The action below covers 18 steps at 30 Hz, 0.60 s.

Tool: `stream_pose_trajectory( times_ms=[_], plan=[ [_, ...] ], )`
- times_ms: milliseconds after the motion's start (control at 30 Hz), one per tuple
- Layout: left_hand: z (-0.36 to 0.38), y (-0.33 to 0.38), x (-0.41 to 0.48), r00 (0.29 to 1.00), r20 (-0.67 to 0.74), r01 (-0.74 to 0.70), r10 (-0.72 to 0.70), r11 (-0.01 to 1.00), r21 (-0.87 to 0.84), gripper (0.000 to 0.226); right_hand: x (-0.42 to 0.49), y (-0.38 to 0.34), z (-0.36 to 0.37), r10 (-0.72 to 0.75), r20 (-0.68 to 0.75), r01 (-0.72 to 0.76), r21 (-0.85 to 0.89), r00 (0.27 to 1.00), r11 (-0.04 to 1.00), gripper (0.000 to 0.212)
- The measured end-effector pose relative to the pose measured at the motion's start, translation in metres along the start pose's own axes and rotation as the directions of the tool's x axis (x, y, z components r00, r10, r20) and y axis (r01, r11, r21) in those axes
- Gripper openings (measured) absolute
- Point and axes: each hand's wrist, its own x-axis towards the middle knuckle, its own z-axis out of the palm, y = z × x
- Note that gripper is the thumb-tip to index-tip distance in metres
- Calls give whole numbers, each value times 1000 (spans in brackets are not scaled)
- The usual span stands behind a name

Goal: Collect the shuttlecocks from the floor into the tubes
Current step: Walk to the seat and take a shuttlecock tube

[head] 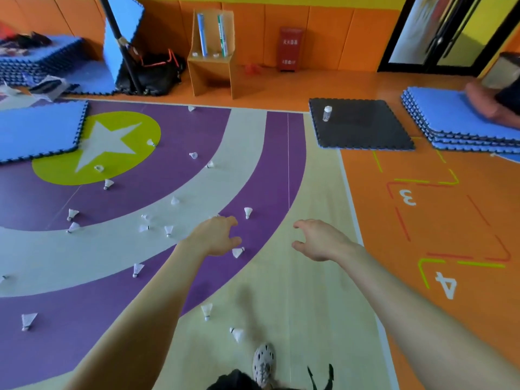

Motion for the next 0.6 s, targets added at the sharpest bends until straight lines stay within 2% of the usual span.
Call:
stream_pose_trajectory(
  times_ms=[200, 333, 600],
  plan=[
    [-76, 9, 136, 998, -44, 38, -36, 998, 44, 60, 145, 57, -68, -5, 6, 4, 37, 1000, 999, 64],
    [-111, 19, 241, 998, -13, 58, -57, 994, 97, 57, 254, 101, -109, -28, -2, 28, 45, 1000, 999, 62],
    [-197, 19, 453, 992, -14, 124, -124, 992, 31, 55, 481, 161, -217, -143, 49, 141, 29, 989, 990, 60]
  ],
)
